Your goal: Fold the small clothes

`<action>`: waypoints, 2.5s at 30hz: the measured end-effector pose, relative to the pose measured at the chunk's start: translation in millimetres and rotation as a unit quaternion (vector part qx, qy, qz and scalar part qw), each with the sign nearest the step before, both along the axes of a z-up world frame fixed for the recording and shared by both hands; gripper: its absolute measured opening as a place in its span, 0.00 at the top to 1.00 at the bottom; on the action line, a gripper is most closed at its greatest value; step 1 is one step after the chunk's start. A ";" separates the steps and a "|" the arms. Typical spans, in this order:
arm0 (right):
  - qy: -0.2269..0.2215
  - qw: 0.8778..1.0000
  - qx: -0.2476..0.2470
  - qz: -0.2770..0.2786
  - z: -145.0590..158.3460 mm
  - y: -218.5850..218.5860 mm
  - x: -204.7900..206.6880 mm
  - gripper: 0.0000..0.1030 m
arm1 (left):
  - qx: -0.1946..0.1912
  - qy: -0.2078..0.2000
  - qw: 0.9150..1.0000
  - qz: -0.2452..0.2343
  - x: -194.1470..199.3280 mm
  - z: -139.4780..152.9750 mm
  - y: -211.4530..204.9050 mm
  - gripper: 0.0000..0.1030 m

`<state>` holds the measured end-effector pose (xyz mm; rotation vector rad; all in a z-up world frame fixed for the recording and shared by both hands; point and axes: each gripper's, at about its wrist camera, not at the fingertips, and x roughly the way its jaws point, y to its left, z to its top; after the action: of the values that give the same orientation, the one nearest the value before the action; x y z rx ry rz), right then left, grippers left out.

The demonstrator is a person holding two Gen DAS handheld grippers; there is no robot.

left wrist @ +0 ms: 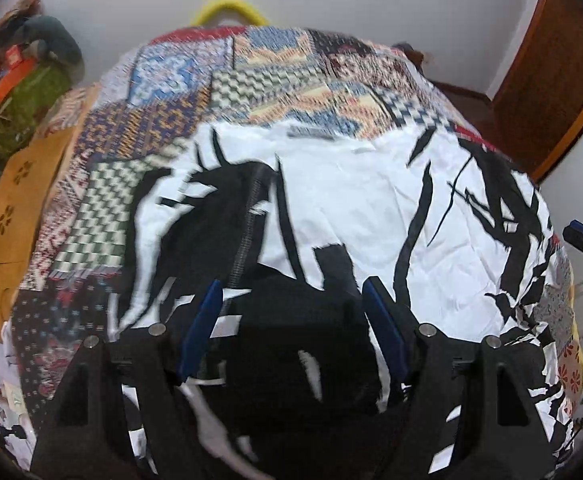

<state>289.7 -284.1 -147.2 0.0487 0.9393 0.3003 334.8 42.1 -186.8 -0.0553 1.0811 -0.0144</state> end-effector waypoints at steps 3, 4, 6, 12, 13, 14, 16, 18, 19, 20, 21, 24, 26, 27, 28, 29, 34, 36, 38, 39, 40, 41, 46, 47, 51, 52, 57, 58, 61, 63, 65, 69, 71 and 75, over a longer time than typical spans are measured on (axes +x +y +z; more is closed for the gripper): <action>0.022 0.999 0.024 -0.020 -16.6 -15.7 10.2 0.50 | 0.003 0.019 1.000 -0.012 7.2 -17.1 -8.7 0.30; 0.029 0.999 0.029 -0.025 -21.2 -18.8 13.4 0.50 | 0.005 0.025 1.000 -0.016 9.5 -22.3 -11.2 0.30; 0.040 0.998 0.040 -0.036 -30.9 -25.5 20.6 0.50 | 0.008 0.036 0.999 -0.021 12.9 -31.0 -14.6 0.30; 0.057 0.994 0.085 -0.042 -43.2 -31.7 36.9 0.48 | 0.017 0.045 0.998 -0.028 14.0 -39.0 -18.8 0.30; 0.057 0.994 0.083 -0.042 -44.4 -30.2 38.3 0.52 | 0.017 0.045 0.998 -0.028 14.4 -38.8 -18.7 0.30; 0.054 0.994 0.079 -0.042 -45.2 -28.5 39.5 0.59 | 0.018 0.045 0.998 -0.029 13.6 -38.3 -18.5 0.30; 0.043 0.995 0.078 -0.040 -44.3 -25.3 38.3 0.73 | 0.019 0.045 0.998 -0.029 11.8 -37.6 -18.8 0.30; 0.035 0.996 0.074 -0.042 -39.4 -23.5 37.2 0.84 | 0.023 0.044 0.998 -0.027 9.3 -35.8 -18.7 0.30; 0.034 0.996 0.072 -0.038 -35.8 -23.2 34.8 0.88 | 0.024 0.043 0.998 -0.026 8.7 -34.8 -18.9 0.30; 0.031 0.996 0.071 -0.034 -32.4 -23.2 33.9 0.90 | 0.026 0.043 0.998 -0.025 7.6 -33.2 -18.4 0.30; 0.027 0.997 0.072 -0.032 -28.6 -23.4 34.8 0.91 | 0.027 0.042 0.998 -0.024 6.0 -31.2 -18.0 0.30; 0.014 0.997 0.075 -0.024 -13.8 -24.5 31.9 0.94 | 0.029 0.032 0.999 -0.021 2.2 -22.1 -15.4 0.30; 0.000 0.996 0.084 -0.018 -0.4 -24.2 28.9 0.96 | 0.027 0.025 0.999 -0.018 0.2 -16.1 -14.0 0.30; -0.007 0.996 0.086 -0.017 5.6 -22.6 30.0 0.96 | 0.026 0.023 0.999 -0.017 -0.4 -13.7 -13.5 0.30; -0.018 0.996 0.083 -0.016 14.0 -20.6 28.4 0.96 | 0.025 0.020 0.999 -0.016 -1.0 -10.7 -13.1 0.30; -0.026 0.996 0.083 -0.012 20.1 -18.9 27.5 0.96 | 0.024 0.018 0.999 -0.016 -1.6 -9.0 -13.1 0.30; -0.051 0.994 0.101 0.013 48.2 0.1 30.5 0.97 | 0.019 0.005 1.000 -0.020 -7.2 1.1 -14.3 0.30; -0.057 0.992 0.111 0.032 58.0 15.9 32.7 0.97 | 0.020 -0.002 1.000 -0.022 -9.2 4.9 -15.3 0.30; -0.067 0.990 0.111 0.050 65.9 34.5 34.1 0.97 | 0.025 -0.004 0.999 -0.023 -8.6 6.6 -15.9 0.30; -0.072 0.990 0.108 0.055 68.0 41.0 34.3 0.97 | 0.028 -0.005 0.999 -0.023 -9.2 7.7 -15.9 0.30; -0.078 0.990 0.102 0.058 69.3 47.7 34.0 0.97 | 0.029 -0.007 0.999 -0.024 -10.2 8.7 -15.8 0.30; -0.080 0.990 0.096 0.059 68.5 52.3 33.9 0.97 | 0.030 -0.010 0.999 -0.025 -11.9 9.8 -15.3 0.30; -0.040 0.997 0.058 0.041 38.3 45.5 29.0 0.73 | 0.030 -0.016 0.999 -0.031 -20.2 12.7 -10.1 0.30; -0.033 0.997 0.054 0.035 31.9 39.4 26.9 0.58 | 0.031 -0.016 0.999 -0.030 -20.5 12.1 -9.0 0.30; 0.008 0.999 0.052 0.005 -1.0 6.2 7.7 0.54 | 0.023 -0.005 0.999 -0.023 -13.5 5.3 -4.8 0.30; 0.014 0.999 0.051 0.001 -6.1 1.0 4.9 0.54 | 0.018 -0.001 1.000 -0.022 -9.6 3.3 -4.8 0.30; 0.032 0.998 0.052 -0.031 -24.4 -24.5 5.3 0.54 | -0.012 0.017 1.000 -0.019 13.5 -3.4 -12.9 0.30; 0.033 0.997 0.061 -0.035 -25.3 -27.9 8.3 0.54 | -0.014 0.018 1.000 -0.020 16.2 -4.5 -15.0 0.30; 0.032 0.995 0.081 -0.038 -26.2 -31.1 20.8 0.54 | -0.009 0.023 0.999 -0.029 29.8 -7.7 -28.0 0.30; 0.036 0.995 0.082 -0.039 -30.5 -28.8 30.8 0.54 | -0.003 0.025 0.999 -0.037 37.9 -9.9 -35.3 0.30; 0.041 0.995 0.085 -0.038 -37.0 -23.8 40.2 0.54 | 0.004 0.029 0.999 -0.043 48.8 -13.8 -43.1 0.30; 0.038 0.995 0.082 -0.039 -45.4 -16.6 50.6 0.67 | 0.001 0.040 0.997 -0.058 69.5 -22.3 -53.2 0.30; 0.023 0.996 0.077 -0.038 -42.2 -14.1 48.9 0.83 | 0.011 0.043 0.997 -0.055 77.5 -26.7 -55.2 0.30; -0.024 0.998 0.056 -0.034 -28.0 -15.9 38.6 0.94 | 0.022 0.033 0.998 -0.046 86.2 -31.2 -53.6 0.29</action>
<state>328.3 -300.0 -175.1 0.1758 0.8700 0.2891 421.0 -11.5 -218.0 0.0326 1.1495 -0.0719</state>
